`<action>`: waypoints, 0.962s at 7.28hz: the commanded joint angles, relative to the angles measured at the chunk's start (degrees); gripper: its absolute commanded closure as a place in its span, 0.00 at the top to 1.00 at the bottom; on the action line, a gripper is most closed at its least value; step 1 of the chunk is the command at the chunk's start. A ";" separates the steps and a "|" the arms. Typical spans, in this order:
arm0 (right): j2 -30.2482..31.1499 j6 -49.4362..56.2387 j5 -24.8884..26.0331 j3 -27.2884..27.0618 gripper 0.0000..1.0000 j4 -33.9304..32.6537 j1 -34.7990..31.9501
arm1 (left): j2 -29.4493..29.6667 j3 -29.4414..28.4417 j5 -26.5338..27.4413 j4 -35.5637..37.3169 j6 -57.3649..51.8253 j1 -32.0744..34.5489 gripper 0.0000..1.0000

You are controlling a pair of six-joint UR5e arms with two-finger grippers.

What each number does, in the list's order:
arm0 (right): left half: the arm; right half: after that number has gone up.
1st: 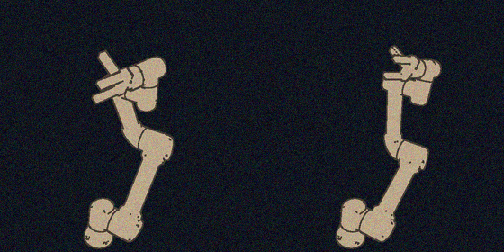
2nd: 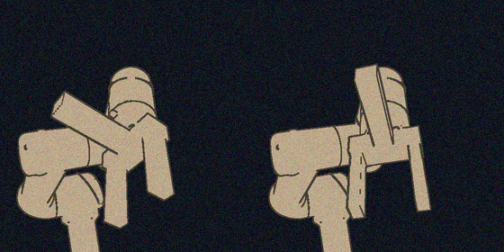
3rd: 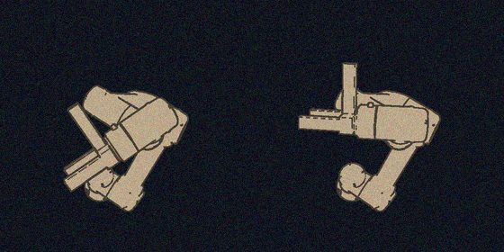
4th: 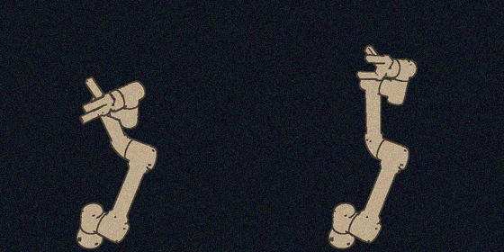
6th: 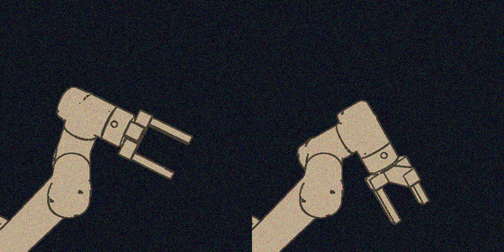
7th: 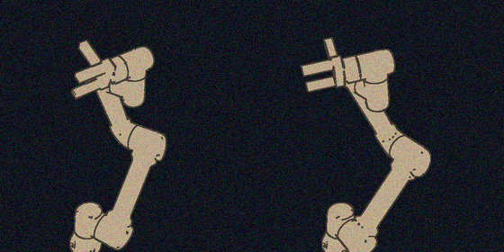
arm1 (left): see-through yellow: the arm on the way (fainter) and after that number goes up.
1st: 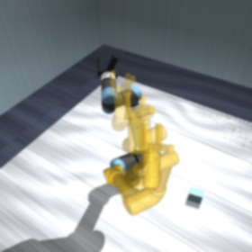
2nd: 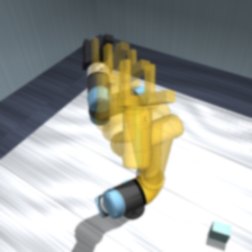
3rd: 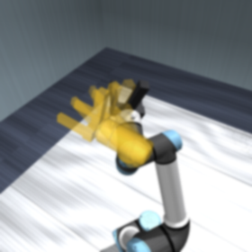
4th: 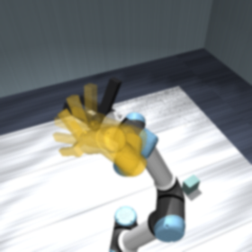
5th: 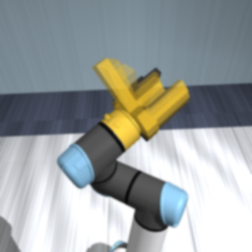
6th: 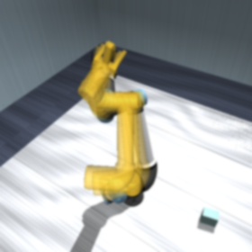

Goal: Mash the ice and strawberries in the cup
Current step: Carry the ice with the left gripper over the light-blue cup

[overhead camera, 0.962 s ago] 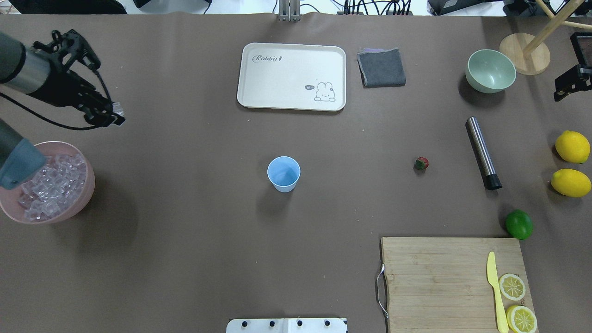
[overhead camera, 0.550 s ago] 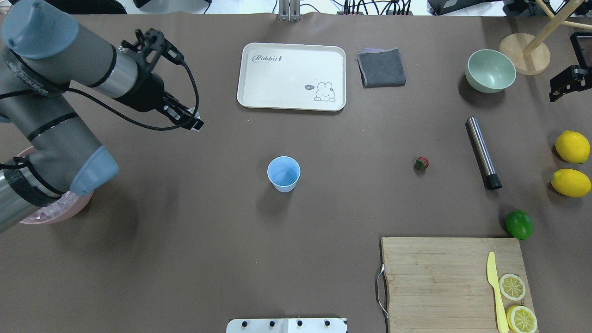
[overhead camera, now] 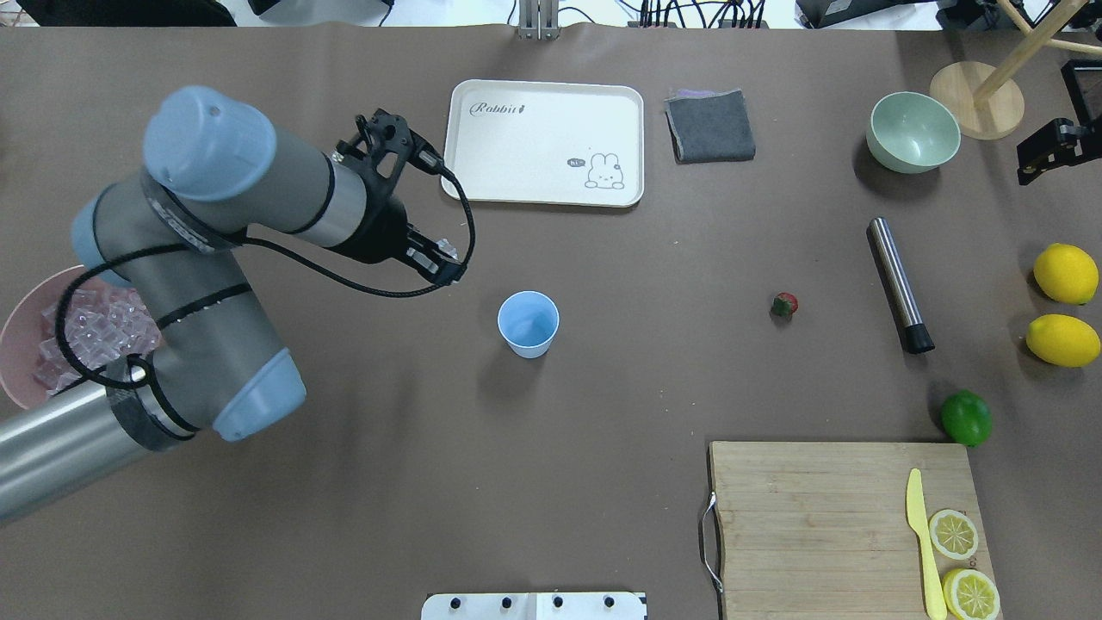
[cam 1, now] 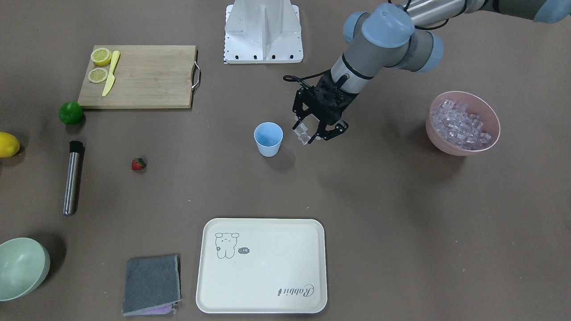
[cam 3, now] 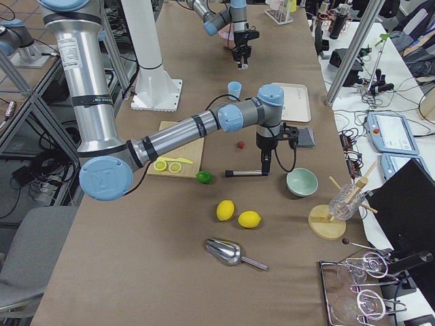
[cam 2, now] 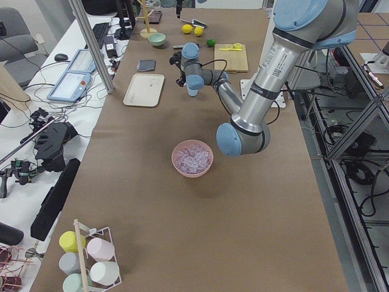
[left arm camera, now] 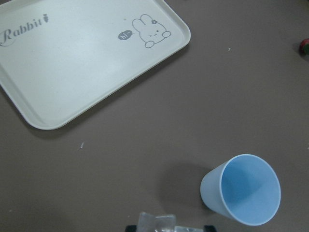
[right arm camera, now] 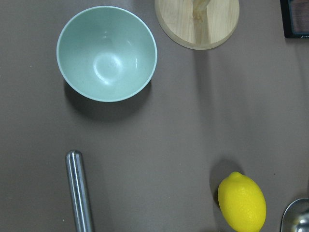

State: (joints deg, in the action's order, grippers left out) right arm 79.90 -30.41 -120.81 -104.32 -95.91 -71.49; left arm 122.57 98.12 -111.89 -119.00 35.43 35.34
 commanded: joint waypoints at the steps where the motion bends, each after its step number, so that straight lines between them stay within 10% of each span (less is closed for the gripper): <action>1: -0.27 0.00 0.74 0.43 1.00 0.02 0.21 | 1.08 -2.05 5.72 -4.56 3.68 -4.65 0.00; 6: -0.27 0.00 1.19 0.60 1.00 0.02 0.21 | 3.55 -5.05 10.29 -6.42 5.00 -7.65 0.00; 7: -0.27 0.00 1.19 0.60 1.00 0.02 0.21 | 3.20 -5.22 10.29 -8.86 4.31 -7.65 0.89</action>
State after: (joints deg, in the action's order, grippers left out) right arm 79.64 -30.41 -119.63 -103.78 -95.89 -71.28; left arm 126.04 93.02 -101.92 -125.89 40.28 27.87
